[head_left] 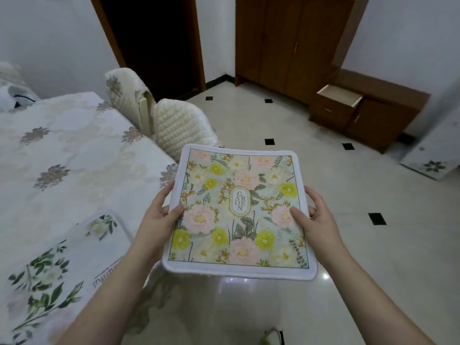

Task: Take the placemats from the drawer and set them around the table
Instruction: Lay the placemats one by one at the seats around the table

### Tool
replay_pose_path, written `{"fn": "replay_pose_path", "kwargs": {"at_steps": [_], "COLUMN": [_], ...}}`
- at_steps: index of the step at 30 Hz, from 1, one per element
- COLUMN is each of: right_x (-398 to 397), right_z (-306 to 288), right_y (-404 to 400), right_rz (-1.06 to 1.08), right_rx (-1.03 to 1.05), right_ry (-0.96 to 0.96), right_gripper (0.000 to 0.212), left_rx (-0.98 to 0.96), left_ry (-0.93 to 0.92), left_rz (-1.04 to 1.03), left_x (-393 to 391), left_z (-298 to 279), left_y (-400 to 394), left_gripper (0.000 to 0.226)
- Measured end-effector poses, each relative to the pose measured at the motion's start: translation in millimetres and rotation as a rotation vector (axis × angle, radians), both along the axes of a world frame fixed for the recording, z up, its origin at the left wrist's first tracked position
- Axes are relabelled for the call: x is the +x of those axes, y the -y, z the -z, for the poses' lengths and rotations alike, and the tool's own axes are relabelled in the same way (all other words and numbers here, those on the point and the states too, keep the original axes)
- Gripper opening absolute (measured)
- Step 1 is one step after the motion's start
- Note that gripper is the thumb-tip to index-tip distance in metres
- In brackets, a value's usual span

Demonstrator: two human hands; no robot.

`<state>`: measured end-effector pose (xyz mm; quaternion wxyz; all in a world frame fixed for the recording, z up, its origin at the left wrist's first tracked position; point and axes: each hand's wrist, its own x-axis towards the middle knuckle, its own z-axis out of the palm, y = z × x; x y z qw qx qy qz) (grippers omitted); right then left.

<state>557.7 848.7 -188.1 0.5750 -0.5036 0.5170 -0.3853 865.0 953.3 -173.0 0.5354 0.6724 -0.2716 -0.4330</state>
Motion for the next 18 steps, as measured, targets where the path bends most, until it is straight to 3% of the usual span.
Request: {"fn": "replay_pose_path", "kwargs": {"at_steps": [8,18], "right_x": [-74,-66], "right_z": [-8,-9], "right_y": [65,138], "right_rz": [0.065,0.053], "right_rx": [0.021,0.03], "right_ry": [0.033,0.027], "right_gripper": [0.056,0.054], "left_rx": [0.0,-0.022], "left_ry": [0.007,-0.048], "left_rz": [0.047,0.018], "left_x": [-70,-68], "left_z": [-5,-9], "left_y": [84,152], "left_gripper": [0.057,0.057]}}
